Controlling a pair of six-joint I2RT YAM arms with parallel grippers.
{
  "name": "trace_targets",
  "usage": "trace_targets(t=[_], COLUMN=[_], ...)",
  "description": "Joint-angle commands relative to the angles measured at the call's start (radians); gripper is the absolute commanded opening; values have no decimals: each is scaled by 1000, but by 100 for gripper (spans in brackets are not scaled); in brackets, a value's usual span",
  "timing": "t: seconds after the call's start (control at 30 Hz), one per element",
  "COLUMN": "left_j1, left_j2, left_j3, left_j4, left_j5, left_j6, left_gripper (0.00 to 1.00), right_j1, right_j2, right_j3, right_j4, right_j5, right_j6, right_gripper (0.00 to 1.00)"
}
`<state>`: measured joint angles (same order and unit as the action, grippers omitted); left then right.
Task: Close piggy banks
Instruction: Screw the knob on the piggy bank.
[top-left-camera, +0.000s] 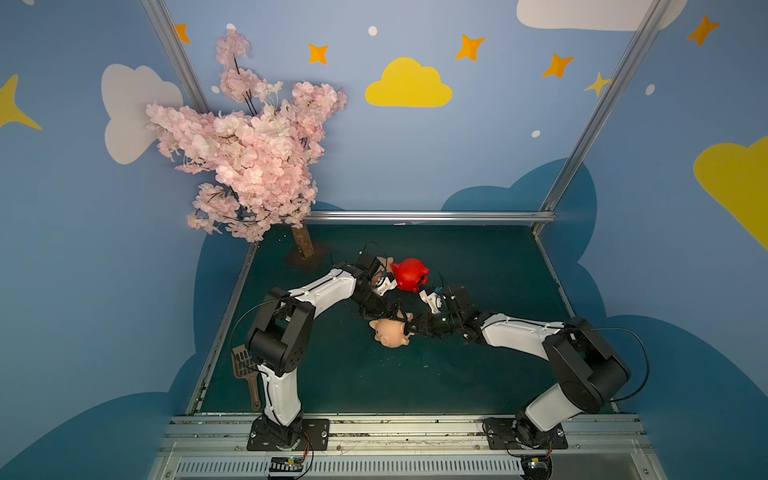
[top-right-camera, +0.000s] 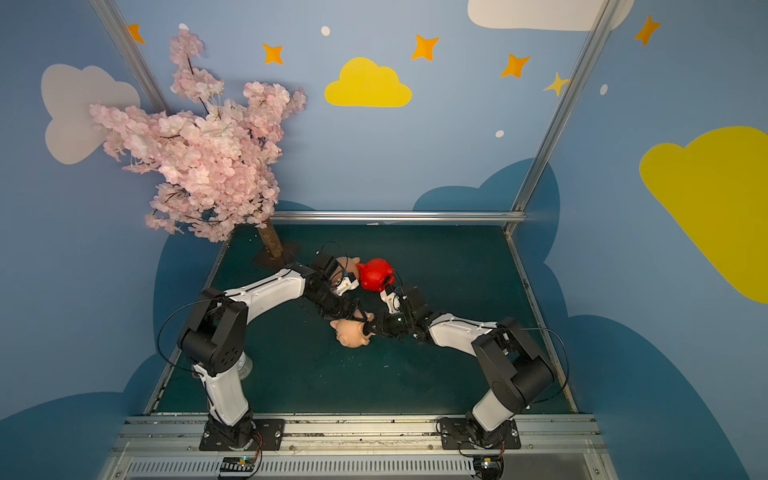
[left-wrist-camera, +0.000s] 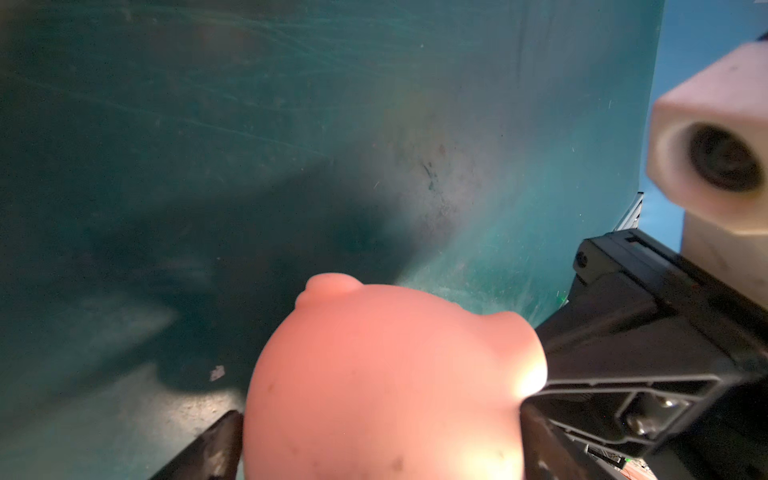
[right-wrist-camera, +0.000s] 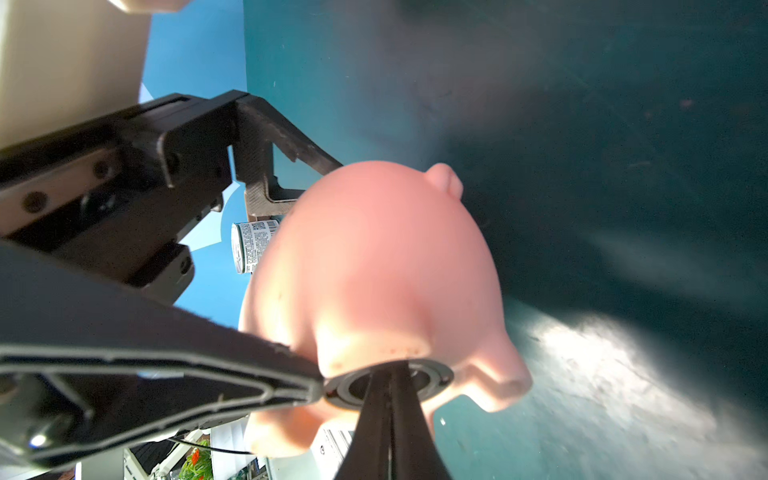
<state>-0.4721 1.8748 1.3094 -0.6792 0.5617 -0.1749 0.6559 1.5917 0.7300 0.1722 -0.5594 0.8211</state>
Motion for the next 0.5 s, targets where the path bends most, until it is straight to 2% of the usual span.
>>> trace_targets(t=[0.0, 0.47], left_j1=[-5, -5], left_j2=[-15, -51], left_j3=[35, 86], left_j4=[-1, -37], left_j5=[29, 0], left_j6=[-11, -2], left_gripper=[99, 99], right_j1=[-6, -50], right_j2=[-9, -106], right_j3=[15, 14], right_j4=[-95, -196], right_j5=[21, 38], right_j6=[-34, -90], right_gripper=[10, 13])
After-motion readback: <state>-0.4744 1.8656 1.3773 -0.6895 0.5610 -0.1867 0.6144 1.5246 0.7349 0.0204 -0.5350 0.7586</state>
